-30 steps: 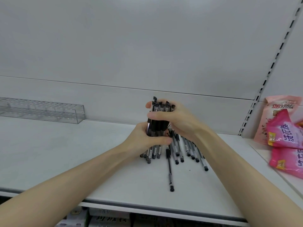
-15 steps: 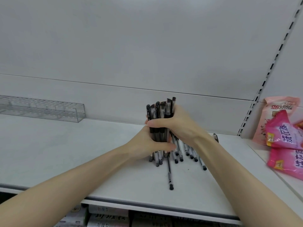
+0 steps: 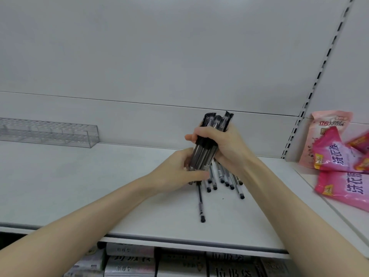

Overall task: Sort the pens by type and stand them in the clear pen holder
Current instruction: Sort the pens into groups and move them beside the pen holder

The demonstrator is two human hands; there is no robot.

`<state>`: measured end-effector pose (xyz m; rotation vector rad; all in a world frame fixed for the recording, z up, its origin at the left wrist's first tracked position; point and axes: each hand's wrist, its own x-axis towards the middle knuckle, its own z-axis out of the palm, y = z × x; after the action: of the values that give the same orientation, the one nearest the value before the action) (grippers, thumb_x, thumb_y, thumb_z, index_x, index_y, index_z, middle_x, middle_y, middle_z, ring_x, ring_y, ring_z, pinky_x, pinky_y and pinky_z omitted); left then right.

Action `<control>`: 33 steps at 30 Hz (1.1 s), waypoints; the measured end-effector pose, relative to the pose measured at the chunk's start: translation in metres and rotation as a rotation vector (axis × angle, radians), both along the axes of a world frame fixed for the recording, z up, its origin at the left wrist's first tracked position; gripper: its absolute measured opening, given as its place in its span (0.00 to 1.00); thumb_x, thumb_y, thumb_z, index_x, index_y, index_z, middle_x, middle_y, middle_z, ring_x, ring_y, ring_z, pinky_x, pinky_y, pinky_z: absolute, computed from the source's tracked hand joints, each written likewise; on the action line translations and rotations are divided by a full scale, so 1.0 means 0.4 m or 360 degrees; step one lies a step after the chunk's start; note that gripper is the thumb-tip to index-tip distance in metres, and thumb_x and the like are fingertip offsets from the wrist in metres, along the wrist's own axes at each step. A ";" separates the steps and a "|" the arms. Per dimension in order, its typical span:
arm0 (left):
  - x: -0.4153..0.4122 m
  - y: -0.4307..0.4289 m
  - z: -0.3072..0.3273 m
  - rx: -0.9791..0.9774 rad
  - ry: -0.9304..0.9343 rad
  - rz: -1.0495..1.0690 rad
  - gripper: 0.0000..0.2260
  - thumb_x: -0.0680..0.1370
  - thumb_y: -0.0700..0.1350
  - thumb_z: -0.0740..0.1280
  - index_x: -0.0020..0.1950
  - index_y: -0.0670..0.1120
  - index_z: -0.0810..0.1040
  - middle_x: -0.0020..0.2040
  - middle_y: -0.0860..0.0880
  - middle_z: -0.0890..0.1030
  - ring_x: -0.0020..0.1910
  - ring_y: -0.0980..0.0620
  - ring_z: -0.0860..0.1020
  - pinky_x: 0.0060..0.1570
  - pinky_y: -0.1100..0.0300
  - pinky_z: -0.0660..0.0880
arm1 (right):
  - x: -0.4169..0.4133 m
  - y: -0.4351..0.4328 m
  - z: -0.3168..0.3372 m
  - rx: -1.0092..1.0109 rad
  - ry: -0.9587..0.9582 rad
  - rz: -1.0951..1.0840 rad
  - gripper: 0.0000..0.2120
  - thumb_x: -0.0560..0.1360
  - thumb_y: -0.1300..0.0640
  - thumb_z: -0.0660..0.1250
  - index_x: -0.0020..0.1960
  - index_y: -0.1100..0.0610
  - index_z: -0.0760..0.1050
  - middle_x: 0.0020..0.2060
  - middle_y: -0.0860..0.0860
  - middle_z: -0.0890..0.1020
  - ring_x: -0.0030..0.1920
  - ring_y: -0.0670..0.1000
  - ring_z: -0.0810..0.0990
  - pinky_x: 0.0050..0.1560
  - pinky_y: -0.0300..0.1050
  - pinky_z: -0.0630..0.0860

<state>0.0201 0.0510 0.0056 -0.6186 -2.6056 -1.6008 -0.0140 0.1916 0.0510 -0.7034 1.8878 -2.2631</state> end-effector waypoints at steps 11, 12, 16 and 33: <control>-0.004 -0.011 -0.014 -0.0812 0.0265 0.0229 0.11 0.73 0.61 0.67 0.43 0.59 0.67 0.49 0.57 0.67 0.57 0.54 0.62 0.60 0.56 0.56 | 0.004 0.003 -0.033 -0.0007 -0.0045 -0.0078 0.06 0.72 0.68 0.69 0.39 0.61 0.75 0.31 0.53 0.79 0.41 0.55 0.84 0.48 0.52 0.80; -0.008 -0.027 -0.017 -0.0815 0.0222 0.0250 0.13 0.71 0.62 0.68 0.50 0.59 0.71 0.55 0.56 0.68 0.60 0.55 0.63 0.62 0.57 0.56 | 0.003 0.007 -0.025 -0.0087 -0.0057 -0.0130 0.07 0.72 0.69 0.68 0.38 0.62 0.74 0.29 0.53 0.79 0.38 0.54 0.83 0.47 0.52 0.81; -0.017 -0.075 -0.022 -0.0487 -0.0040 0.0395 0.23 0.69 0.59 0.72 0.60 0.53 0.73 0.60 0.56 0.72 0.60 0.58 0.70 0.55 0.63 0.66 | -0.012 0.060 0.002 -0.0336 -0.0140 -0.0339 0.09 0.73 0.70 0.66 0.35 0.62 0.73 0.26 0.53 0.76 0.28 0.51 0.78 0.42 0.53 0.82; -0.105 -0.026 -0.006 -0.1171 -0.0148 0.0630 0.08 0.80 0.45 0.57 0.42 0.44 0.65 0.41 0.48 0.70 0.44 0.46 0.69 0.40 0.58 0.64 | -0.031 0.061 -0.044 -0.0227 -0.0336 -0.0308 0.07 0.71 0.71 0.68 0.41 0.61 0.74 0.25 0.52 0.74 0.26 0.50 0.74 0.34 0.46 0.75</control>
<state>-0.0219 0.0405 0.0030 -0.0044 -3.0920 -0.5561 -0.0264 0.2161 0.0334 -0.2906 1.7783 -2.4943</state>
